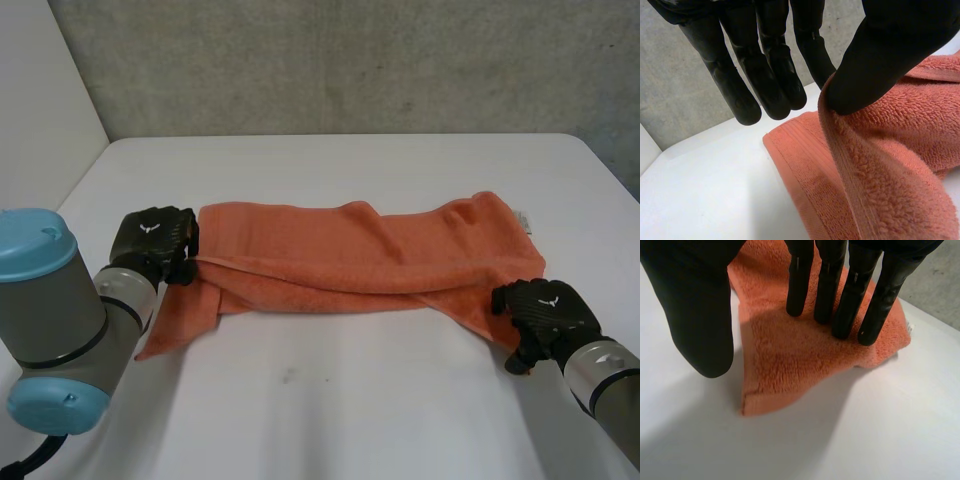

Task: Fold the laundry

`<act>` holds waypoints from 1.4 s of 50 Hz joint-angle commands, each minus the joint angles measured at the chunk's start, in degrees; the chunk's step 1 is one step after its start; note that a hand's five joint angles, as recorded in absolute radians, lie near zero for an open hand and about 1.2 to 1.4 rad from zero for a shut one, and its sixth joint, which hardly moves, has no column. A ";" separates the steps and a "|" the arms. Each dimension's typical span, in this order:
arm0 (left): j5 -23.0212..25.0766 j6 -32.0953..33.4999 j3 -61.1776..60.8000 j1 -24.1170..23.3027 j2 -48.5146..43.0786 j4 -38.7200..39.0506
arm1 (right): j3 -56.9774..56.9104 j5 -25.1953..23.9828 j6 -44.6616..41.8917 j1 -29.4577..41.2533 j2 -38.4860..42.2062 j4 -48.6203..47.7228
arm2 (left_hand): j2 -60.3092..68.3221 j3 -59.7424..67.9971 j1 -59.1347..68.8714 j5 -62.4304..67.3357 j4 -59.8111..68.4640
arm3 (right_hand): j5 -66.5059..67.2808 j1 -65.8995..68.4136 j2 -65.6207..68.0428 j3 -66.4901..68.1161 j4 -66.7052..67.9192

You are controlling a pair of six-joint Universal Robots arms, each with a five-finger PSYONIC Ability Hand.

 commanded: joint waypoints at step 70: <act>-0.09 0.62 -6.32 -2.55 0.61 -15.28 | -10.05 0.04 -2.95 -16.57 1.90 -8.24 | -30.00 -29.66 -25.89 -26.93 -29.74 | 47.61 51.63 46.37 46.28 46.33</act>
